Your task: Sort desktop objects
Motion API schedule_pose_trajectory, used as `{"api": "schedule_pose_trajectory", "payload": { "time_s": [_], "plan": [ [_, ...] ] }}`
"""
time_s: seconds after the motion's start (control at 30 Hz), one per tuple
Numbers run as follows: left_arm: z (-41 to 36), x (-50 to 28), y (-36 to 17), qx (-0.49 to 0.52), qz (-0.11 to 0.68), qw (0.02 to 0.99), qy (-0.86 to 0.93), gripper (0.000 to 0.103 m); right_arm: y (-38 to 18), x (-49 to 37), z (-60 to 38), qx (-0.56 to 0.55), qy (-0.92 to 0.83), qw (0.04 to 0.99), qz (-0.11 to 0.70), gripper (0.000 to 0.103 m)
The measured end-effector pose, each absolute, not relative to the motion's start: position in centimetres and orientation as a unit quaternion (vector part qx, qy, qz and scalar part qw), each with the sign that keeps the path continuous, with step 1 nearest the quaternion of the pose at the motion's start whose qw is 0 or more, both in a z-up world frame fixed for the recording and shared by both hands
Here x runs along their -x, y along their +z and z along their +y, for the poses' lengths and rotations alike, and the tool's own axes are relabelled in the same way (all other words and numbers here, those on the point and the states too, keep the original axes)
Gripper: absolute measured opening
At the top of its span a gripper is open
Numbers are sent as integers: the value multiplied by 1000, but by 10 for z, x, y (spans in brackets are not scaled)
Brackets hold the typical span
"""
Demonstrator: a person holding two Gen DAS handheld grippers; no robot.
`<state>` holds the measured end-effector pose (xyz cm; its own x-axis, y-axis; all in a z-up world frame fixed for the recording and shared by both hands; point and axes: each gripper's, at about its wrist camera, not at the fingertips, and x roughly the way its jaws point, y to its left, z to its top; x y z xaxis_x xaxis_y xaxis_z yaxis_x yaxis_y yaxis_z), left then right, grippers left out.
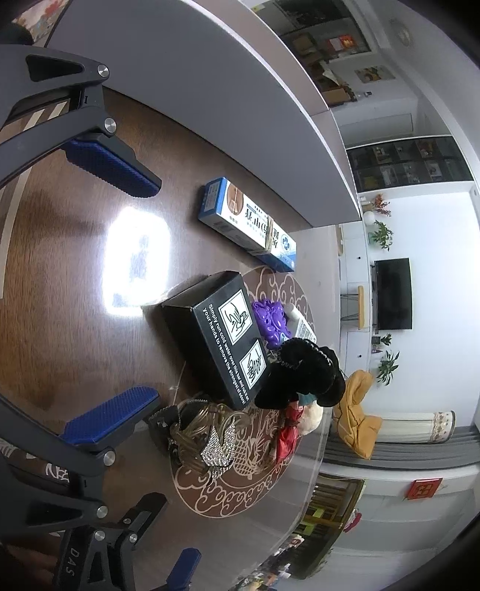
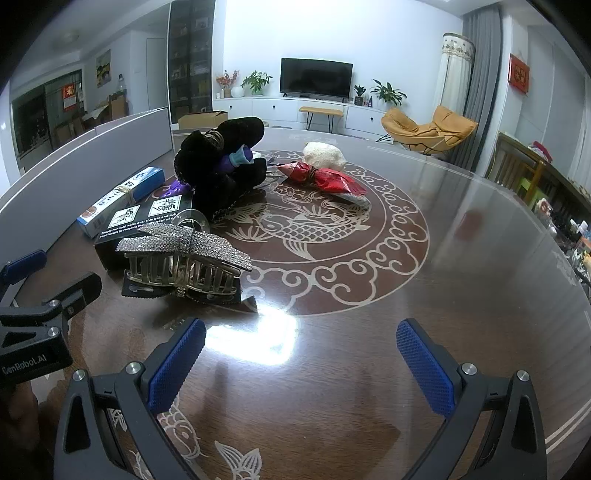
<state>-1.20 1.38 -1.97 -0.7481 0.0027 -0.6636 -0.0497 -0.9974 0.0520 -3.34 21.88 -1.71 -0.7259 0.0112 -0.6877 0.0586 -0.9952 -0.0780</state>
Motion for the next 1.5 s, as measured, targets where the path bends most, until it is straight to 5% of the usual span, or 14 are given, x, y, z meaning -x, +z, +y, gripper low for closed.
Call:
{"api": "schedule_pose_trajectory", "payload": {
  "time_s": [1.5],
  "plan": [
    [20,13,-20,352,48,14,935,103,-17,33,219,-370,-928,12,46,103]
  ]
}}
